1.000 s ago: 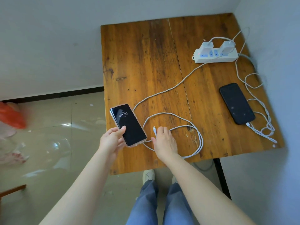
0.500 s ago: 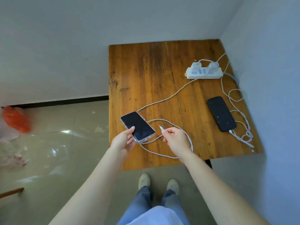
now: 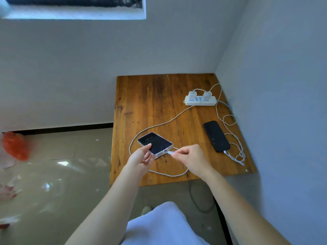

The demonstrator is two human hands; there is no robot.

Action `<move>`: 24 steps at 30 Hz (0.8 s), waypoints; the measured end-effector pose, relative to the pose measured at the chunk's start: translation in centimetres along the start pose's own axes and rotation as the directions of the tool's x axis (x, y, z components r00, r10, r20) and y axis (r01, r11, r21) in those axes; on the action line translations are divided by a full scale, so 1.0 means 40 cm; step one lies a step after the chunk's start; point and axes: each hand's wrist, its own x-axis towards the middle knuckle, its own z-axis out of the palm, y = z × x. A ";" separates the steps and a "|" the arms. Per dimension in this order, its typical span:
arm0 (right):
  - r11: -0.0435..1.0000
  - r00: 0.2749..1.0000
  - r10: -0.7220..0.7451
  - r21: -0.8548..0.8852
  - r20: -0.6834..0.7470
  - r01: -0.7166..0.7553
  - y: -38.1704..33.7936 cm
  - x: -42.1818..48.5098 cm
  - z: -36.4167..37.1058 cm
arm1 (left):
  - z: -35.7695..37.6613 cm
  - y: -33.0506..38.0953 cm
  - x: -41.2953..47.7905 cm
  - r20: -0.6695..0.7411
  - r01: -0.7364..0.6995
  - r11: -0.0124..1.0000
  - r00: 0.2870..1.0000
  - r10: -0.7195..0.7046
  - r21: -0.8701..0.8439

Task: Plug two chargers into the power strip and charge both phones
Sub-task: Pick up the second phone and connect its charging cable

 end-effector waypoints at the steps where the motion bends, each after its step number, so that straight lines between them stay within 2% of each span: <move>1: 0.999 1.000 -0.006 -0.031 -0.003 0.006 0.001 -0.002 -0.006 | 0.005 -0.005 -0.008 0.000 -0.002 1.000 1.000 0.002 -0.007; 15: 0.983 0.983 -0.138 -0.141 -0.120 0.121 0.020 -0.030 -0.041 | 0.058 -0.054 -0.054 0.004 -0.023 0.999 1.000 0.023 -0.036; 24: 0.917 0.958 -0.243 -0.360 -0.155 0.174 0.029 -0.041 -0.047 | 0.067 -0.078 -0.042 0.007 -0.060 0.997 0.998 0.060 -0.045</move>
